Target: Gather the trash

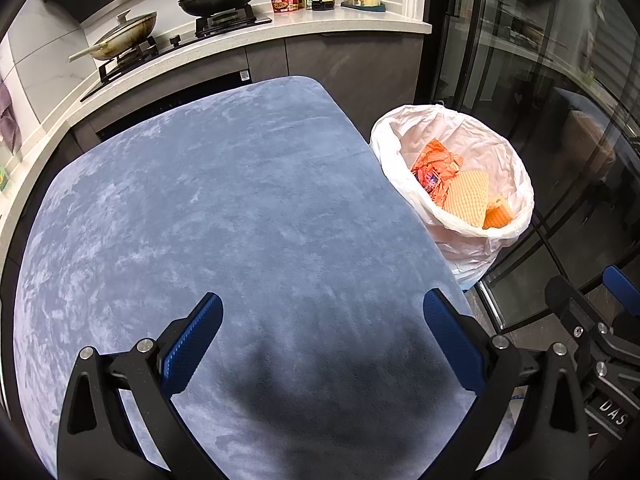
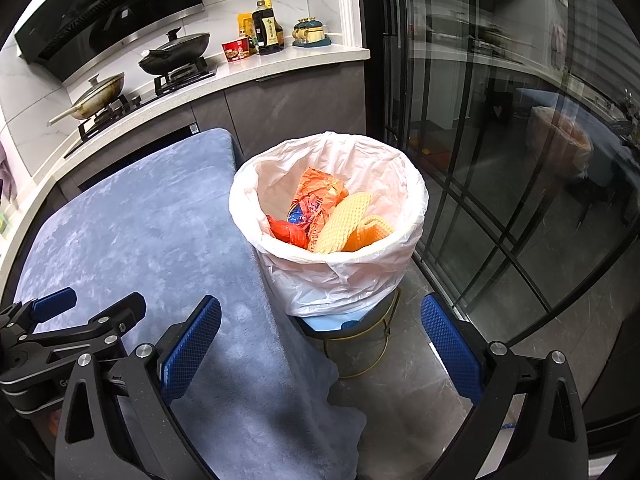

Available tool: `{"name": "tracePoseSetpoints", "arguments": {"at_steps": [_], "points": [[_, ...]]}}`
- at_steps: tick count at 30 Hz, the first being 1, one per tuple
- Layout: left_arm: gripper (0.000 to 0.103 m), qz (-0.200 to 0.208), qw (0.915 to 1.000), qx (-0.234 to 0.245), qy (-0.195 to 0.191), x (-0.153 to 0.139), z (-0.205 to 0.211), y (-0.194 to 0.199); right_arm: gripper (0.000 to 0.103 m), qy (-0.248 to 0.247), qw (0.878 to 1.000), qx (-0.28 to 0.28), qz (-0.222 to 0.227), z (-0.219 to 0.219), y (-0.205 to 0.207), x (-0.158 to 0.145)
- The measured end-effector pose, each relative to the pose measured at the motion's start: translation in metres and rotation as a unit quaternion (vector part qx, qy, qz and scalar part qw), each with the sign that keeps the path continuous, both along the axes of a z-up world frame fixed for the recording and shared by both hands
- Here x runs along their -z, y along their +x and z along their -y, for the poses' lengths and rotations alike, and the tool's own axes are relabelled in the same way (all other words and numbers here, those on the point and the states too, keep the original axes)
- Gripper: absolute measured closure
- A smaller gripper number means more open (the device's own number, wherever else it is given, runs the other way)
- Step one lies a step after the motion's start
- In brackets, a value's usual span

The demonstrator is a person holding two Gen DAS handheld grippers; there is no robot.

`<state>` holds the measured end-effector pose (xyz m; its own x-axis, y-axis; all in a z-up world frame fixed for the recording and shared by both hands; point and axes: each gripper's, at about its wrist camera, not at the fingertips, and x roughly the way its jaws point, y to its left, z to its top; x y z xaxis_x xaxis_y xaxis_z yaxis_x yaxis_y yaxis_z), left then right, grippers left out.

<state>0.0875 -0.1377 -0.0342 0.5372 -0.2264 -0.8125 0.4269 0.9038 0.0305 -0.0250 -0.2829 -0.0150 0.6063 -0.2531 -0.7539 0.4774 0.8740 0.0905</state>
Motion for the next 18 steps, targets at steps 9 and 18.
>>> {"name": "tracePoseSetpoints", "arguments": {"at_steps": [9, 18], "points": [[0.007, 0.007, 1.0000, 0.005, 0.002, 0.0004, 0.0041, -0.0038, 0.007, 0.001, 1.000, 0.001, -0.001, 0.0015, -0.0001, 0.0009], [0.007, 0.009, 0.9999, 0.007, 0.004, 0.0000, 0.0070, -0.0057, 0.007, 0.001, 1.000, 0.002, -0.001, 0.0041, -0.0014, 0.0016]]}}
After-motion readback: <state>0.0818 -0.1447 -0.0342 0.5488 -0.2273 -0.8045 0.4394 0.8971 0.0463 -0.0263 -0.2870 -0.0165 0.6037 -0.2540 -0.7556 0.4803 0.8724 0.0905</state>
